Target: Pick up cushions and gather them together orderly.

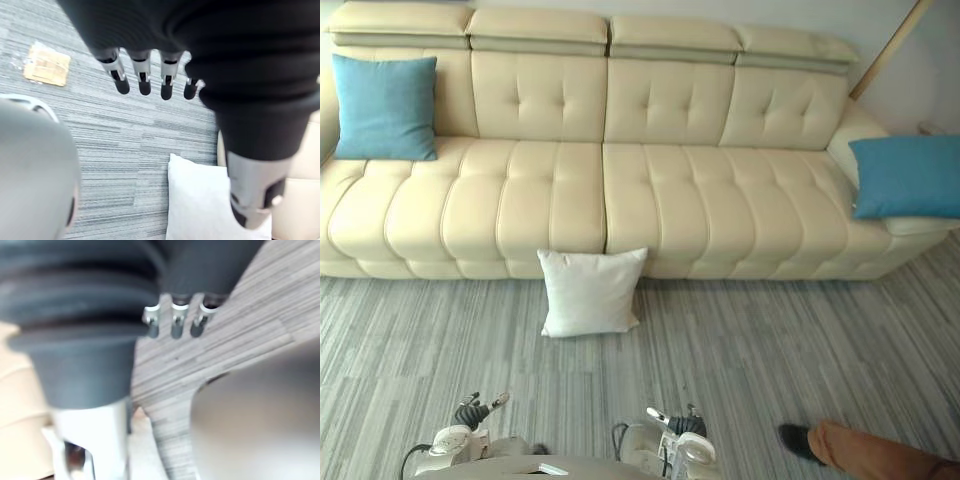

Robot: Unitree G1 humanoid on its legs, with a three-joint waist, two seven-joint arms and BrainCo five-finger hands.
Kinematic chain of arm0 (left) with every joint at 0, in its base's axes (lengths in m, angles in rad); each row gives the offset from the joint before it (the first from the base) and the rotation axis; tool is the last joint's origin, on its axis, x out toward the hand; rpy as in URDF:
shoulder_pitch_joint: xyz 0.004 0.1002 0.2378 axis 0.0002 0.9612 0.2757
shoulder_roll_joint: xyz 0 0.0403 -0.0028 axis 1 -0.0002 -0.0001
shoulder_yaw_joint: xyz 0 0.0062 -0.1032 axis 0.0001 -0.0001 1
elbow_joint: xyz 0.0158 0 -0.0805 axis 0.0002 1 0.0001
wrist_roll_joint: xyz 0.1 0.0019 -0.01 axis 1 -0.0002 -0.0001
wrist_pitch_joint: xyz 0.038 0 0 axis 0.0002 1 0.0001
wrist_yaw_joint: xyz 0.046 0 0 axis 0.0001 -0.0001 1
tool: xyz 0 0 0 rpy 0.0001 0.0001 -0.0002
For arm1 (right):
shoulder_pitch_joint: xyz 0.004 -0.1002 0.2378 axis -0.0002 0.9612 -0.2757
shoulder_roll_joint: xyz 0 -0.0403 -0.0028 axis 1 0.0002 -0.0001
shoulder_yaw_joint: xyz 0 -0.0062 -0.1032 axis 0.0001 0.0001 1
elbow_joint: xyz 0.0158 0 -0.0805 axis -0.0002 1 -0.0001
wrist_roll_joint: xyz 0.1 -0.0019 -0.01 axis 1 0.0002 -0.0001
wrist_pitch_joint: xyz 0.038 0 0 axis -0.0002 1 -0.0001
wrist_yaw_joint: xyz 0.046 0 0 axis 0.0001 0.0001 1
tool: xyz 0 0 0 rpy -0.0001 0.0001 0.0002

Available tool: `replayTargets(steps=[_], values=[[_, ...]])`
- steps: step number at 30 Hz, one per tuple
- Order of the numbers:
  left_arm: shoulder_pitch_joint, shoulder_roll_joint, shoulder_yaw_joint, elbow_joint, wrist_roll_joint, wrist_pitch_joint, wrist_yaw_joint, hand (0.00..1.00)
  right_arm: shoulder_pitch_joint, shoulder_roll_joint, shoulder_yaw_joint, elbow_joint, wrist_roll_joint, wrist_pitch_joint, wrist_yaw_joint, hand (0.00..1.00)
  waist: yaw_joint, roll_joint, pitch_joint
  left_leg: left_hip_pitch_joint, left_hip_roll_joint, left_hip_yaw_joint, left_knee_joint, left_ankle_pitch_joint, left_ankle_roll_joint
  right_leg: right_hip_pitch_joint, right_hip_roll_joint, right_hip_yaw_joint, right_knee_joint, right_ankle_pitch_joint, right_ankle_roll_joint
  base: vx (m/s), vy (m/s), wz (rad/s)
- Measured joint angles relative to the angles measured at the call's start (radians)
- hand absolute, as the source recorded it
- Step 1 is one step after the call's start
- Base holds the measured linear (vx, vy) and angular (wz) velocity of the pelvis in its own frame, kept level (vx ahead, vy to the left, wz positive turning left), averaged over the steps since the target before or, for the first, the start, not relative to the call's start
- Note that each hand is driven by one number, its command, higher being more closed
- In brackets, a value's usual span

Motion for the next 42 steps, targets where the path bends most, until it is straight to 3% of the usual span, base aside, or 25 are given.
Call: replayTargets(steps=[1, 2, 4, 5, 6, 7, 9, 11, 12, 13, 15, 17, 19, 21, 24, 25, 26, 27, 28, 29, 34, 38, 42], values=[[0.000, -0.003, 0.005, 0.000, 0.001, 0.000, 0.001, 0.00, -0.003, 0.000, 0.000, 0.000, 0.000, 0.000, 0.000, 0.00, -0.001, 0.001, 0.000, 0.015, 0.000, -0.004, -0.011, -0.003, -0.005, -0.013, 0.009, -0.014, -0.052, -0.006, -0.007, 0.34, -0.102, 0.35], [0.000, -0.010, 0.019, 0.002, 0.001, 0.001, 0.001, 0.00, -0.009, -0.001, 0.000, 0.001, 0.000, 0.001, 0.001, 0.00, -0.003, 0.003, -0.001, 0.052, 0.002, -0.013, -0.035, -0.015, -0.025, -0.039, 0.032, -0.046, -0.204, -0.002, -0.015, 0.46, -0.163, 0.23], [-0.003, -0.017, 0.025, 0.005, 0.004, 0.002, 0.001, 0.00, -0.016, 0.000, 0.000, 0.001, 0.000, 0.002, 0.002, 0.00, -0.009, 0.007, 0.000, 0.093, 0.011, -0.028, -0.051, -0.038, -0.056, -0.056, 0.063, -0.054, -0.395, 0.044, -0.033, 0.53, -0.206, 0.25], [-0.009, -0.023, 0.026, 0.012, 0.010, 0.002, 0.001, 0.00, -0.021, -0.001, -0.004, 0.001, 0.000, 0.005, 0.002, 0.00, -0.012, 0.012, 0.003, 0.119, 0.019, -0.041, -0.054, -0.059, -0.080, -0.059, 0.079, -0.043, -0.510, 0.099, -0.034, 0.55, -0.233, 0.36], [-0.012, -0.029, 0.026, 0.016, 0.010, 0.001, 0.000, 0.00, -0.021, -0.001, -0.007, 0.000, -0.001, 0.004, 0.003, 0.00, -0.016, 0.018, 0.005, 0.145, 0.025, -0.062, -0.066, -0.078, -0.104, -0.037, 0.086, -0.041, -0.548, 0.228, -0.046, 0.56, -0.230, 0.40], [-0.023, -0.042, 0.028, 0.044, 0.015, 0.002, -0.001, 0.00, -0.029, -0.012, -0.009, 0.002, -0.002, 0.005, 0.003, 0.00, -0.011, 0.048, 0.002, 0.176, 0.045, -0.090, -0.090, -0.077, -0.104, -0.020, 0.109, -0.062, -0.524, 0.218, -0.067, 0.52, -0.201, 0.41], [-0.039, -0.078, 0.025, 0.047, 0.023, -0.001, -0.005, 0.00, -0.035, -0.022, -0.034, -0.001, -0.001, 0.003, 0.003, 0.00, -0.007, 0.064, 0.006, 0.192, 0.044, -0.123, -0.101, -0.018, -0.108, -0.045, 0.093, -0.072, -0.407, 0.111, -0.094, 0.46, -0.208, 0.29], [-0.040, -0.095, 0.022, 0.048, 0.030, 0.000, -0.006, 0.00, -0.037, -0.022, -0.038, -0.001, -0.001, 0.003, 0.003, 0.00, -0.010, 0.083, 0.000, 0.199, 0.063, -0.148, -0.069, -0.005, -0.105, -0.026, 0.098, -0.093, -0.375, 0.053, -0.103, 0.42, -0.199, 0.22], [-0.040, -0.094, 0.016, 0.046, 0.031, 0.001, -0.010, 0.00, -0.037, -0.022, -0.034, 0.001, -0.002, 0.006, 0.003, 0.00, -0.024, 0.089, 0.002, 0.164, 0.093, -0.182, 0.056, 0.012, -0.128, 0.028, 0.109, -0.112, -0.390, 0.018, -0.099, 0.52, -0.219, 0.42], [-0.037, -0.094, 0.017, 0.035, 0.032, 0.001, -0.011, 0.00, -0.033, -0.023, -0.024, 0.001, -0.003, 0.011, 0.002, 0.00, -0.030, 0.090, 0.003, 0.091, 0.121, -0.216, 0.239, 0.049, -0.179, 0.078, 0.120, -0.127, -0.423, 0.007, -0.101, 0.49, -0.197, 0.42], [-0.026, -0.095, 0.038, 0.006, 0.031, 0.001, -0.015, 0.00, -0.025, -0.029, -0.004, 0.001, -0.003, 0.017, 0.001, 0.00, -0.022, 0.094, 0.002, -0.018, 0.160, -0.240, 0.498, 0.099, -0.225, 0.140, 0.141, -0.125, -0.477, 0.001, -0.108, 0.31, -0.084, -0.03], [-0.010, -0.095, 0.076, -0.031, 0.025, 0.001, -0.016, 0.00, -0.019, -0.036, 0.002, 0.004, -0.002, 0.020, 0.000, 0.00, -0.004, 0.100, 0.002, -0.107, 0.198, -0.208, 0.714, 0.101, -0.224, 0.212, 0.164, -0.105, -0.524, -0.002, -0.113, 0.30, 0.001, -0.47], [0.005, -0.094, 0.093, -0.053, 0.017, 0.001, -0.015, 0.00, -0.003, -0.043, 0.003, 0.007, -0.002, 0.026, -0.001, 0.00, 0.009, 0.100, 0.002, -0.188, 0.233, -0.144, 0.778, 0.076, -0.168, 0.288, 0.173, -0.063, -0.580, 0.000, -0.108, 0.33, 0.084, -0.58], [0.005, -0.092, 0.095, -0.058, 0.017, 0.001, -0.015, 0.00, 0.007, -0.044, 0.003, 0.008, -0.002, 0.027, -0.001, 0.00, 0.014, 0.098, 0.002, -0.237, 0.238, -0.098, 0.729, 0.048, -0.124, 0.338, 0.155, -0.030, -0.620, 0.009, -0.094, 0.30, 0.172, -0.47], [-0.003, -0.091, 0.091, -0.061, 0.019, 0.001, -0.015, 0.00, 0.009, -0.042, 0.000, 0.006, -0.002, 0.029, -0.001, 0.00, 0.023, 0.092, 0.006, -0.260, 0.222, -0.051, 0.429, 0.031, -0.097, 0.395, 0.100, -0.017, -0.633, 0.018, -0.064, 0.30, 0.251, -0.22], [-0.003, -0.091, 0.085, -0.060, 0.019, 0.000, -0.015, 0.00, 0.011, -0.043, 0.001, 0.001, -0.002, 0.029, -0.001, 0.00, 0.024, 0.094, 0.005, -0.264, 0.211, -0.052, 0.296, 0.073, -0.076, 0.399, 0.086, -0.016, -0.617, 0.009, -0.030, 0.31, 0.357, 0.04], [-0.004, -0.093, 0.070, -0.057, 0.019, 0.000, -0.016, 0.00, 0.019, -0.045, 0.001, 0.006, -0.002, 0.031, -0.001, 0.00, 0.029, 0.101, -0.003, -0.260, 0.192, -0.068, 0.207, 0.124, -0.103, 0.394, 0.083, -0.003, -0.594, -0.020, 0.016, 0.28, 0.400, 0.17], [-0.010, -0.061, 0.064, -0.050, 0.019, 0.000, -0.014, 0.00, 0.013, -0.024, 0.013, 0.008, -0.002, 0.035, -0.001, 0.00, 0.029, 0.054, -0.005, -0.251, 0.139, -0.061, 0.180, 0.127, -0.089, 0.387, 0.043, 0.028, -0.610, -0.029, 0.020, 0.18, 0.270, 0.18], [-0.009, -0.052, 0.064, -0.050, 0.019, 0.000, -0.014, 0.00, 0.014, -0.015, 0.013, 0.008, -0.002, 0.034, -0.001, 0.00, 0.029, 0.047, -0.006, -0.249, 0.127, -0.061, 0.168, 0.127, -0.088, 0.387, 0.042, 0.039, -0.625, -0.024, 0.015, 0.18, 0.228, 0.25], [-0.005, -0.027, 0.064, -0.040, 0.019, 0.001, -0.014, 0.00, 0.014, 0.004, 0.013, 0.009, -0.003, 0.033, 0.000, 0.00, 0.029, 0.020, -0.015, -0.247, 0.104, -0.061, 0.149, 0.129, -0.080, 0.400, 0.034, 0.044, -0.659, 0.005, 0.008, 0.14, 0.108, 0.16], [0.017, -0.020, 0.064, -0.016, 0.019, 0.002, -0.015, 0.00, 0.013, 0.000, 0.010, 0.027, -0.003, 0.030, -0.001, 0.00, 0.026, 0.010, -0.025, -0.165, 0.080, -0.031, 0.048, 0.156, -0.074, 0.439, 0.027, 0.076, -0.706, 0.071, 0.025, 0.06, 0.040, -0.08], [0.024, -0.026, 0.049, 0.012, 0.019, 0.002, -0.015, 0.00, 0.017, -0.011, -0.003, 0.046, -0.002, 0.031, -0.001, 0.00, 0.014, 0.036, -0.041, -0.101, 0.068, -0.003, -0.117, 0.242, -0.085, 0.434, 0.038, 0.101, -0.766, 0.141, 0.033, -0.05, -0.029, -0.26], [0.027, -0.020, 0.034, 0.030, 0.019, 0.002, -0.018, 0.00, 0.018, -0.012, -0.006, 0.046, -0.002, 0.030, 0.000, 0.00, 0.008, 0.035, -0.044, -0.009, 0.042, 0.010, -0.313, 0.339, -0.099, 0.425, 0.048, 0.126, -0.784, 0.148, 0.033, -0.12, -0.013, -0.28]])
